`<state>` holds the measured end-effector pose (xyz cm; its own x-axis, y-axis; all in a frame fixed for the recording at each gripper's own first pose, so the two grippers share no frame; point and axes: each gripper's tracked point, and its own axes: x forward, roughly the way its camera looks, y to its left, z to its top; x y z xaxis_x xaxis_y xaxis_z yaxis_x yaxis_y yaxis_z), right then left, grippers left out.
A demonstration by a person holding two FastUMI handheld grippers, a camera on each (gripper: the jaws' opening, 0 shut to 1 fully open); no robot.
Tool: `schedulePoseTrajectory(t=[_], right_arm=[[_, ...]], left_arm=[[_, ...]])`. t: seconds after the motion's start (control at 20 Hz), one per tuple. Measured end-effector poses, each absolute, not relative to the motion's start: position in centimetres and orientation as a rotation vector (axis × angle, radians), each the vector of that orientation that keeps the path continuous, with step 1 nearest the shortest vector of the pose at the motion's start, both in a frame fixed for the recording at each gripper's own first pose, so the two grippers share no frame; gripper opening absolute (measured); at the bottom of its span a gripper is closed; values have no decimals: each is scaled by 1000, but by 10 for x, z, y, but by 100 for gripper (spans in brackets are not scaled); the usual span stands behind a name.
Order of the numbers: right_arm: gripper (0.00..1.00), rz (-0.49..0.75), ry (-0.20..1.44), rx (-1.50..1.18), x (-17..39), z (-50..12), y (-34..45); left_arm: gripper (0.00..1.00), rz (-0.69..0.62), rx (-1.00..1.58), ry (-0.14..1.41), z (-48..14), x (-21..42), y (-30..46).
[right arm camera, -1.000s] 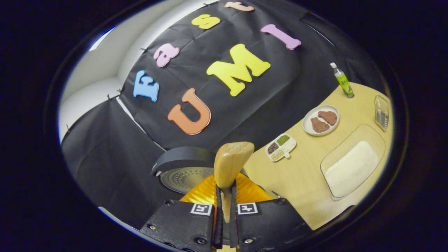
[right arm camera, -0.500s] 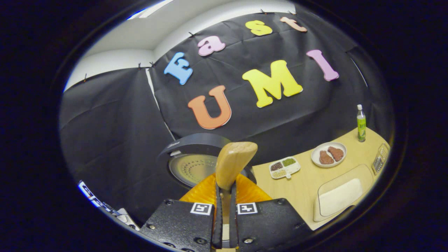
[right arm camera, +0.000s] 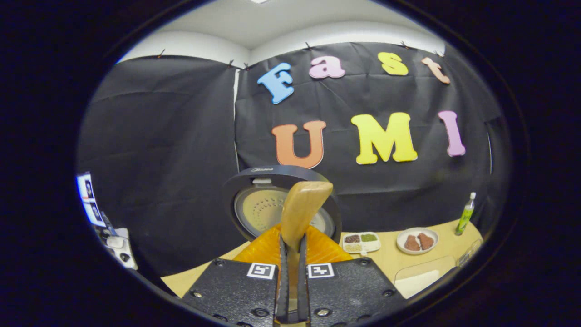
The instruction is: Close the left gripper, press the button to open the rice cooker; take a wooden spoon from the chopstick holder with the right hand, scoop a spoonful of rice and pour it into the rice cooker, then put the wooden spoon back into the chopstick holder.
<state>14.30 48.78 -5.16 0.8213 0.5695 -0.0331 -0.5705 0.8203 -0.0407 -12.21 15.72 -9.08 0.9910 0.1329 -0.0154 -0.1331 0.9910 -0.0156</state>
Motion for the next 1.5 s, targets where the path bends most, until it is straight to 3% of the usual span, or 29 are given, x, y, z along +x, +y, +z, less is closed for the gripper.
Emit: schedulePoseTrajectory(t=[0.3, 0.65, 0.85, 1.5], right_arm=[[13, 700, -26, -303, 133, -75, 508], [13, 668, -175, -473, 103, -69, 507], [13, 668, -165, -436, 98, -65, 484], [13, 382, -120, -259, 175, -21, 273]], left_arm=[[96, 139, -6, 41, -100, -113, 160], [96, 129, 1, 55, -107, -107, 154], [96, 130, -10, 57, -105, -107, 149], [96, 98, -49, 39, -93, -92, 110]])
